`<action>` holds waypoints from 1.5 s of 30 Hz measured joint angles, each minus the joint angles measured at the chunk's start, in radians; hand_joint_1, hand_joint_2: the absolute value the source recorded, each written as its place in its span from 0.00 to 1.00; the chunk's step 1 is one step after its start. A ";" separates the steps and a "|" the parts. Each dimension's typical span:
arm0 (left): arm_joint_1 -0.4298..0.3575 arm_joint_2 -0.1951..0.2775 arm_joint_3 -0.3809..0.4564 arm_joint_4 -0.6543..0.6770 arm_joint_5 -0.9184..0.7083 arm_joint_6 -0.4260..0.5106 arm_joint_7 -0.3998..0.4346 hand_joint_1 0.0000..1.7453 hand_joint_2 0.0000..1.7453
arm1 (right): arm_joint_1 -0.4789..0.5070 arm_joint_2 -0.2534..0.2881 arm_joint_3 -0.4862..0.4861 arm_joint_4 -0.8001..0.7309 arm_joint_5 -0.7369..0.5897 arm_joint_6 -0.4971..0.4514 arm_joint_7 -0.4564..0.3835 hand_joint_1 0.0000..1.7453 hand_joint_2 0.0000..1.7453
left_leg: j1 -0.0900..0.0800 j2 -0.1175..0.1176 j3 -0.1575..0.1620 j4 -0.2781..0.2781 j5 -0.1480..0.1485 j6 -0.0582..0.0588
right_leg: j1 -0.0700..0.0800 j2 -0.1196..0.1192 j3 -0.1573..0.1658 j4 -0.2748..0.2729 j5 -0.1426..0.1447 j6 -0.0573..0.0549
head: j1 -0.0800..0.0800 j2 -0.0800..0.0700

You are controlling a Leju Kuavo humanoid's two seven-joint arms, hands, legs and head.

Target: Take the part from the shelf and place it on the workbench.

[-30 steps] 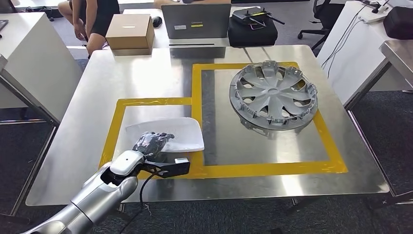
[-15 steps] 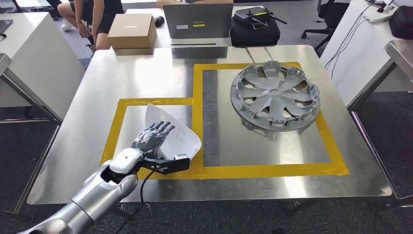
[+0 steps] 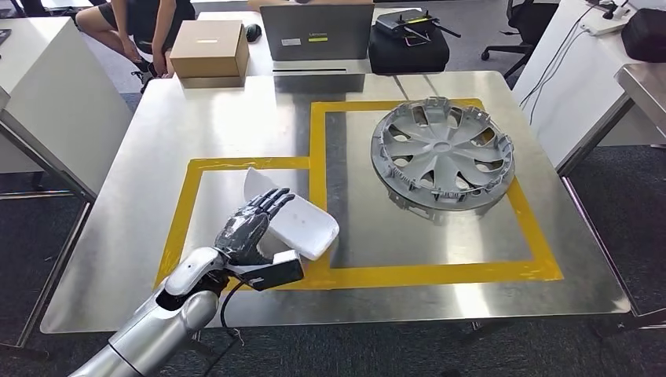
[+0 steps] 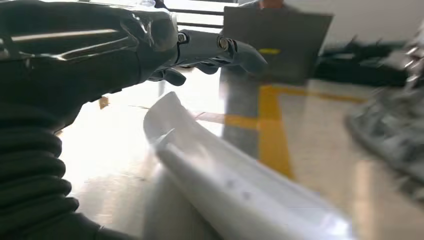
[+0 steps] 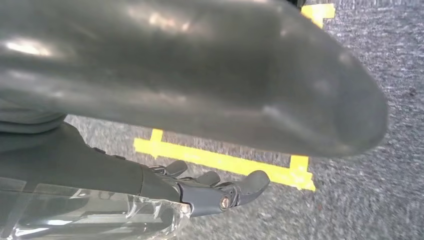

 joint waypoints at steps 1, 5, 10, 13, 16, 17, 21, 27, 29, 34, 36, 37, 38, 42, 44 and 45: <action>0.020 0.000 0.003 -0.045 0.071 0.034 -0.061 0.00 0.00 | 0.006 0.001 0.002 -0.001 -0.010 -0.003 -0.005 0.00 0.00 | 0.001 0.001 0.004 -0.007 0.003 0.005 | 0.000 -0.001 -0.002 0.003 -0.004 0.004 | 0.001 0.000; 0.075 0.002 0.001 -0.234 0.301 0.083 -0.216 0.00 0.00 | 0.017 0.000 0.013 -0.002 -0.049 -0.009 -0.016 0.00 0.00 | 0.002 0.003 0.010 -0.024 0.012 0.022 | 0.000 -0.003 -0.094 0.201 -0.097 -0.007 | 0.004 0.000; 0.108 0.017 -0.017 -0.419 0.391 0.085 -0.274 0.00 0.00 | 0.020 -0.002 0.029 -0.002 -0.077 -0.009 -0.024 0.00 0.00 | -0.001 -0.002 0.011 -0.016 0.007 0.019 | -0.002 -0.005 -0.072 0.157 -0.060 0.023 | 0.004 0.000; 0.116 0.023 -0.024 -0.493 0.402 0.094 -0.297 0.00 0.00 | 0.013 -0.004 0.037 -0.001 -0.086 -0.012 -0.027 0.00 0.00 | -0.009 -0.003 0.006 -0.001 -0.003 0.006 | 0.001 -0.007 0.001 0.012 -0.013 0.016 | 0.003 0.000; 0.118 0.027 -0.031 -0.535 0.432 0.091 -0.314 0.00 0.00 | 0.008 -0.003 0.047 0.001 -0.092 -0.015 -0.028 0.00 0.00 | -0.007 -0.002 0.001 0.006 -0.008 -0.003 | 0.002 -0.005 0.002 0.007 -0.009 -0.002 | 0.003 0.000; 0.118 0.027 -0.033 -0.545 0.466 0.073 -0.318 0.00 0.00 | 0.006 -0.002 0.050 0.001 -0.094 -0.017 -0.027 0.00 0.00 | -0.005 -0.002 -0.004 0.019 -0.018 -0.008 | -0.001 -0.004 0.003 0.006 -0.008 -0.008 | 0.002 0.000; 0.112 0.040 -0.036 -0.553 0.731 -0.122 -0.345 0.00 0.00 | -0.016 -0.002 0.065 0.006 -0.096 -0.021 -0.012 0.00 0.00 | 0.006 -0.001 -0.109 0.247 -0.132 -0.031 | -0.003 -0.004 0.002 0.006 -0.007 -0.021 | 0.000 0.000; 0.115 0.051 -0.005 -0.537 0.957 -0.301 -0.344 0.00 0.00 | -0.037 0.000 0.082 0.010 -0.107 -0.022 0.004 0.00 0.00 | 0.005 -0.002 -0.014 0.053 -0.018 -0.009 | 0.003 0.000 0.007 0.005 -0.005 -0.018 | 0.001 0.000; 0.125 0.051 0.014 -0.522 1.064 -0.366 -0.324 0.00 0.00 | -0.039 0.002 0.085 0.011 -0.113 -0.022 0.005 0.00 0.00 | -0.003 -0.002 0.006 0.007 -0.014 0.001 | 0.003 0.001 0.002 0.004 -0.002 -0.012 | 0.001 0.000; 0.143 0.050 0.048 -0.493 1.131 -0.405 -0.317 0.00 0.00 | -0.039 0.001 0.089 0.015 -0.118 -0.021 0.006 0.00 0.00 | 0.004 0.004 0.019 -0.026 0.011 0.022 | 0.003 -0.002 -0.042 0.089 -0.047 -0.005 | 0.002 0.000; 0.149 0.050 0.052 -0.484 1.131 -0.406 -0.316 0.00 0.00 | -0.038 -0.001 0.089 0.017 -0.120 -0.021 0.007 0.00 0.00 | 0.002 0.005 0.016 -0.027 0.014 0.026 | 0.003 -0.002 -0.106 0.233 -0.106 -0.009 | 0.002 0.000; 0.153 0.050 0.053 -0.479 1.132 -0.406 -0.316 0.00 0.00 | -0.037 -0.001 0.090 0.018 -0.120 -0.021 0.007 0.00 0.00 | 0.002 0.005 0.014 -0.026 0.015 0.026 | 0.002 -0.002 -0.131 0.287 -0.123 -0.005 | 0.002 0.000; 0.156 0.050 0.054 -0.475 1.132 -0.406 -0.315 0.00 0.00 | -0.036 -0.001 0.090 0.019 -0.120 -0.021 0.007 0.00 0.00 | 0.002 0.005 0.012 -0.025 0.016 0.025 | 0.000 -0.002 -0.138 0.305 -0.125 0.002 | 0.002 0.000; 0.160 0.049 0.060 -0.463 1.139 -0.406 -0.316 0.00 0.00 | -0.037 -0.004 0.090 0.021 -0.121 -0.021 0.007 0.00 0.00 | 0.001 0.003 0.004 -0.004 0.011 0.014 | -0.008 -0.006 -0.017 0.065 -0.034 0.032 | 0.002 0.000; 0.169 0.049 0.068 -0.460 1.157 -0.409 -0.327 0.00 0.00 | -0.038 -0.005 0.090 0.022 -0.123 -0.019 0.008 0.00 0.00 | -0.003 0.003 -0.006 0.008 0.011 0.003 | -0.006 -0.004 0.005 0.016 -0.016 0.021 | 0.002 0.000; 0.176 0.049 0.075 -0.457 1.169 -0.415 -0.337 0.00 0.00 | -0.037 -0.005 0.090 0.023 -0.125 -0.017 0.009 0.00 0.00 | -0.003 0.003 -0.009 0.011 0.012 -0.002 | -0.003 -0.002 0.003 0.018 -0.011 0.013 | 0.001 0.000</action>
